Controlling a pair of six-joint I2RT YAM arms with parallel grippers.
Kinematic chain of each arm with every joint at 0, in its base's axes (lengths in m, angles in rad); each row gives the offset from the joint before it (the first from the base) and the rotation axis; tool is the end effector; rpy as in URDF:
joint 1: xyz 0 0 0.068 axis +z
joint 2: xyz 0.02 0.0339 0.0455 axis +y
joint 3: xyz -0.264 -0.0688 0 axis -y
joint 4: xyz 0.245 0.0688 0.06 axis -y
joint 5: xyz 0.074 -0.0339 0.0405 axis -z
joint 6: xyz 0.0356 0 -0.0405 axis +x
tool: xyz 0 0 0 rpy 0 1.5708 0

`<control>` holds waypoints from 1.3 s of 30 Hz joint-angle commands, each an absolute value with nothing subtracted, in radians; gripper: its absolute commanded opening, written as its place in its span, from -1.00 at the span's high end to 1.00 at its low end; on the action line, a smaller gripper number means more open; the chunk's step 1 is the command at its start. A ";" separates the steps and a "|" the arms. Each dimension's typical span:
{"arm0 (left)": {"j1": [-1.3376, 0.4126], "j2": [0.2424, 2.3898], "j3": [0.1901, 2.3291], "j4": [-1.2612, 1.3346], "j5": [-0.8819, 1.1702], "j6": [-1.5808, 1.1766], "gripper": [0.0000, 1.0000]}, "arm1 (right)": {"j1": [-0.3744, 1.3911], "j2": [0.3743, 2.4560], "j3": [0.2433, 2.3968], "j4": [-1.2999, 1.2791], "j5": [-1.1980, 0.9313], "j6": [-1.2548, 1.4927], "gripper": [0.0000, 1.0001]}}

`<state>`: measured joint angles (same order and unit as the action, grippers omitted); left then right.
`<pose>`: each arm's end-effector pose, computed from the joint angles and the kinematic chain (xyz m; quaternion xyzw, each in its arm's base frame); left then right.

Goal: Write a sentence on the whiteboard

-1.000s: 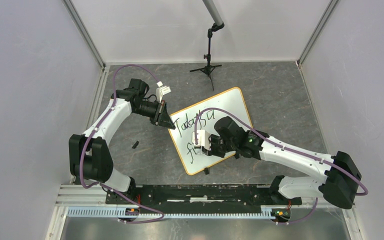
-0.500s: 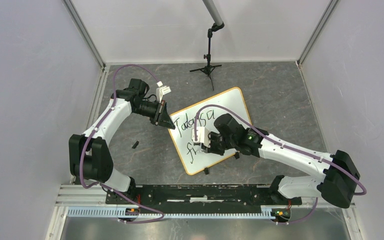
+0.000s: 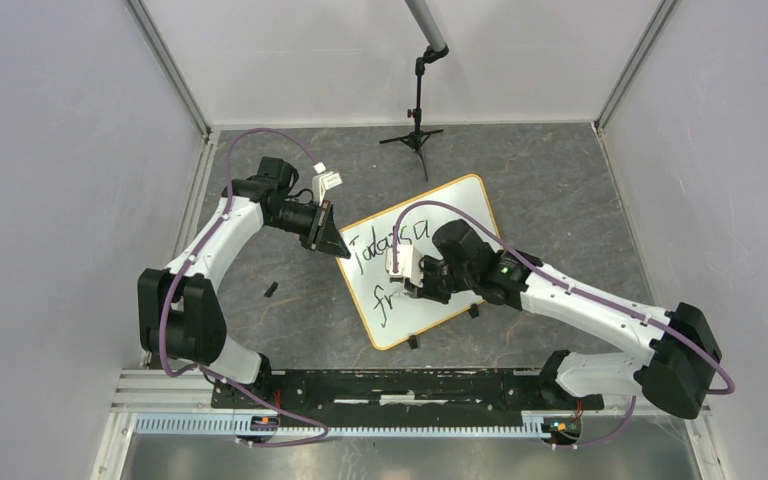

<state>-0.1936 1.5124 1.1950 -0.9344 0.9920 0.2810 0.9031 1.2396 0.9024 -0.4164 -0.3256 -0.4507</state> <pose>0.2743 -0.0842 0.2688 0.2776 0.8262 -0.4633 0.1601 0.1544 0.2142 0.2650 -0.6174 0.6656 0.2329 0.3487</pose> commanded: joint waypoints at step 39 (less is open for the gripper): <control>-0.201 1.528 1.226 -0.905 0.925 0.323 0.95 | 0.850 1.212 0.920 -0.440 -0.257 -0.519 1.00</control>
